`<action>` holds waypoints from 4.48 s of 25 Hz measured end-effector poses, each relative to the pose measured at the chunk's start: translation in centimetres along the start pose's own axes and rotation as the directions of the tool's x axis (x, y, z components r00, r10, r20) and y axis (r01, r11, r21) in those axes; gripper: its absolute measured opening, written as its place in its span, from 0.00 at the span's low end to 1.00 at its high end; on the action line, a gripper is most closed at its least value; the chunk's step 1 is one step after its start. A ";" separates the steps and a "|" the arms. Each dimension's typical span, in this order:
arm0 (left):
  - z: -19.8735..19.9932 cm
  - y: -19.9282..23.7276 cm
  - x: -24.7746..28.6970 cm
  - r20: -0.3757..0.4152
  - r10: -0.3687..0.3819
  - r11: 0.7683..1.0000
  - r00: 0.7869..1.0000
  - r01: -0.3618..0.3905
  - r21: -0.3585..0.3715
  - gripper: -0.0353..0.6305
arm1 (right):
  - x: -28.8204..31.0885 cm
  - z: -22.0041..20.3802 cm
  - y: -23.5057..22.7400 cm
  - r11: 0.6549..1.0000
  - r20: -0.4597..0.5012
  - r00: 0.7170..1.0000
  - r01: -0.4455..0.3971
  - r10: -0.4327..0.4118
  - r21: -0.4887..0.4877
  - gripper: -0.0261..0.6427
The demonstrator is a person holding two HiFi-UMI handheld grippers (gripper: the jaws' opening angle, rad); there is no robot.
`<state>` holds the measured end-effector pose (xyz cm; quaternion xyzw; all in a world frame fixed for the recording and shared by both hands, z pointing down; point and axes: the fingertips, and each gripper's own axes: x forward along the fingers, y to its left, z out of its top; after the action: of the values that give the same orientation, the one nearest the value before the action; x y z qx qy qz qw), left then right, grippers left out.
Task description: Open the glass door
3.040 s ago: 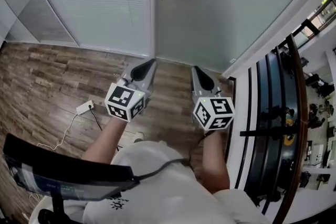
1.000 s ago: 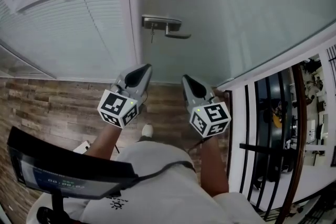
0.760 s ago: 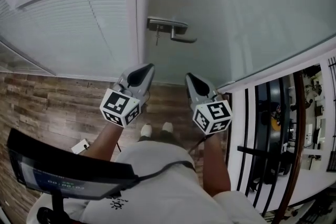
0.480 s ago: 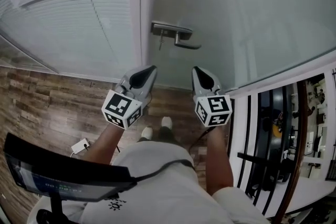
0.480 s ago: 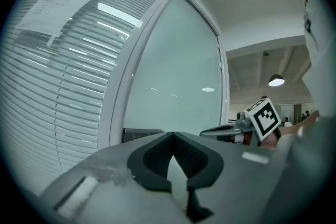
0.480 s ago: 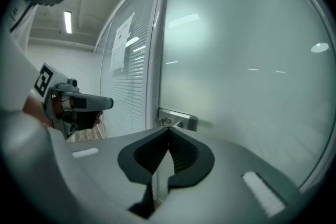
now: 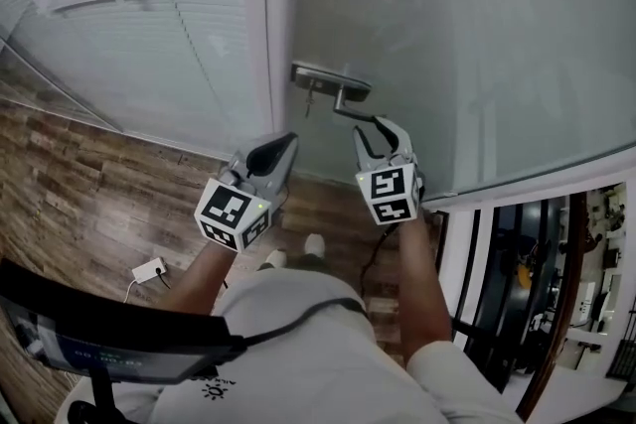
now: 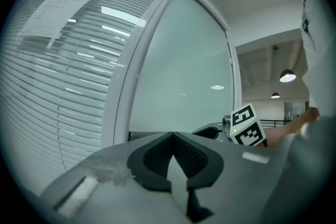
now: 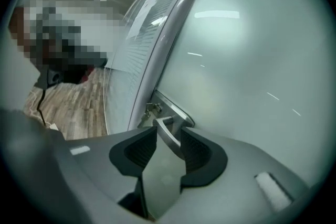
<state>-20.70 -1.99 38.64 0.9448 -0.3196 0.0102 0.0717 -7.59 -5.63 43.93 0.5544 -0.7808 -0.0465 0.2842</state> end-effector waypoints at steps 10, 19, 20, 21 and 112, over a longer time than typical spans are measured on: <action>-0.2 0.6 2.1 -0.016 0.068 0.998 0.998 -0.068 0.002 0.06 | 4.1 -4.3 -1.8 0.950 -0.160 0.986 -0.006 -0.046 -0.312 0.38; -0.6 0.8 2.8 -0.033 0.100 0.995 0.994 -0.100 0.002 0.06 | 4.7 -4.5 -1.9 0.927 -0.068 0.995 0.047 -0.078 -0.373 0.31; -0.8 0.7 2.9 -0.035 0.102 0.995 0.994 -0.102 0.001 0.06 | 4.7 -4.6 -1.9 0.930 -0.059 0.995 0.050 -0.077 -0.364 0.31; -1.1 0.6 3.0 -0.038 0.103 0.995 0.994 -0.103 0.001 0.06 | 4.7 -4.8 -1.8 0.934 -0.054 0.996 0.050 -0.074 -0.354 0.31; -0.1 7.2 36.6 -0.125 0.002 0.999 0.992 0.004 0.049 0.06 | 27.8 -5.3 -22.7 0.979 0.021 0.980 -0.199 0.200 -0.043 0.24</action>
<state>4.06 -29.73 42.08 0.9439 -0.3138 0.0774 0.0684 7.89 -37.82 50.45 0.4668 -0.8349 -0.0406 0.2887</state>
